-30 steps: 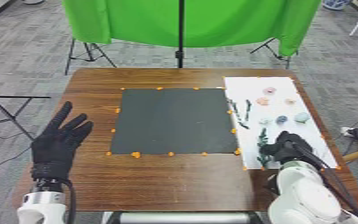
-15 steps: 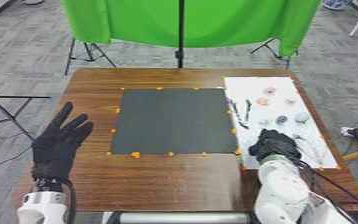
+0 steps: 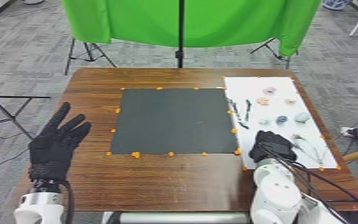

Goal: Arrange flowers

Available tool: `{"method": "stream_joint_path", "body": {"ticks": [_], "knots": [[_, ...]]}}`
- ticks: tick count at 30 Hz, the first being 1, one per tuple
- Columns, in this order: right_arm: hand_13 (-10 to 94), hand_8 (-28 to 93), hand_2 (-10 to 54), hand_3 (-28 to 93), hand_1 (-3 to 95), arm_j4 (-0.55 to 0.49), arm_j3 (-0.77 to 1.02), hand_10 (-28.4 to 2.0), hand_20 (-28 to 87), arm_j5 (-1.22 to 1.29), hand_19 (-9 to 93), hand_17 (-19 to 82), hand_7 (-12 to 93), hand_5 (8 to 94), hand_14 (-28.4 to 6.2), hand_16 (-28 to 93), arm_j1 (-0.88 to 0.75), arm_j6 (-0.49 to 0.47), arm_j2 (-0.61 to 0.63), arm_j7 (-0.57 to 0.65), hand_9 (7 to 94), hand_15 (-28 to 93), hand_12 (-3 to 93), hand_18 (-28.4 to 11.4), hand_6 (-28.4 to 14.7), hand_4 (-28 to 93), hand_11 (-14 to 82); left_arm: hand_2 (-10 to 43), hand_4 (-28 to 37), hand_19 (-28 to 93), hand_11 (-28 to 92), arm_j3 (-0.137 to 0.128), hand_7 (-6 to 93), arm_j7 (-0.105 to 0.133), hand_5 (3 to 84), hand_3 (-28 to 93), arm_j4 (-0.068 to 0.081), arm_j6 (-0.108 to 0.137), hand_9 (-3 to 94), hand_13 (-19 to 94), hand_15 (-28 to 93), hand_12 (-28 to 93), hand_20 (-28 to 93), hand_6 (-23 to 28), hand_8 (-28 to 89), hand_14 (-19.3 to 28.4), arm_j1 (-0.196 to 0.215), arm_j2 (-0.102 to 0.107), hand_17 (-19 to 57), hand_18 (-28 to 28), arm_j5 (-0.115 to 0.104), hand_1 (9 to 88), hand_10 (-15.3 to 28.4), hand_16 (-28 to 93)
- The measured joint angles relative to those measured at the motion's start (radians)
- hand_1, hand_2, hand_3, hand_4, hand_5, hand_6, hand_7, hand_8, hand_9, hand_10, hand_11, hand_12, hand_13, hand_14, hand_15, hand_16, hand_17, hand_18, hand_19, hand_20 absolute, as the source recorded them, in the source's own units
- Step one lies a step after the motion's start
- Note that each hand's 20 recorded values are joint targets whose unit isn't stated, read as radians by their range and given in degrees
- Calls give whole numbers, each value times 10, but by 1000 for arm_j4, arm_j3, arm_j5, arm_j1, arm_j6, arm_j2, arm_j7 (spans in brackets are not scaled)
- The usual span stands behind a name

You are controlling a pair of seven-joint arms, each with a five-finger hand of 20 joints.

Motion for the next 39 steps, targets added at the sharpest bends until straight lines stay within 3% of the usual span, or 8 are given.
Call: {"method": "stream_joint_path", "body": {"ticks": [6,16,21,26,32,39], "knots": [[787,159,-95,755,542,12,-7,-130,389,-56,932,478,390,802,-92,230,-35,170,24,-6,785,780,324,-231,-53,-283,571,56,-283,526,209,1,73,2,344,819,-1,1,354,232,563,114,61,57,-80,284,1,0,-80,284,0,203,196,-90],[793,168,-95,761,540,-83,-4,-133,409,-92,932,485,379,812,-94,231,-34,214,22,-20,792,783,323,-233,-55,-277,573,57,-283,527,211,1,73,3,344,818,-8,8,354,233,563,114,60,58,-80,284,8,6,-80,284,-2,204,196,-91],[797,171,-95,761,538,-92,-75,-134,419,-74,932,493,371,819,-95,231,62,217,-32,-111,798,784,321,-232,-56,-269,574,57,-283,527,212,-3,73,1,344,818,-13,12,354,232,564,114,60,58,-80,284,12,9,-80,284,-1,204,195,-91],[801,174,-95,759,537,2,-183,-133,428,48,932,498,365,823,-94,231,234,231,-146,-223,802,785,318,-231,-56,-265,576,57,-283,528,212,0,73,-8,342,818,-11,12,354,232,564,114,60,58,-80,284,-11,29,-80,284,0,204,196,-92],[805,174,-95,759,535,198,-290,-130,436,166,932,502,359,827,-93,231,426,197,-307,-328,803,786,316,-229,-57,-260,579,57,-283,528,212,11,72,-6,342,818,-11,24,354,230,563,114,59,58,-79,284,-46,82,-80,284,-1,205,197,-92],[806,176,-95,753,532,369,-412,-129,445,215,932,500,364,824,-88,232,576,170,-452,-330,804,789,316,-226,-56,-253,586,56,-283,529,211,56,72,-18,342,819,17,23,354,232,564,114,59,58,-79,284,-143,98,-80,284,1,206,197,-92]]}}
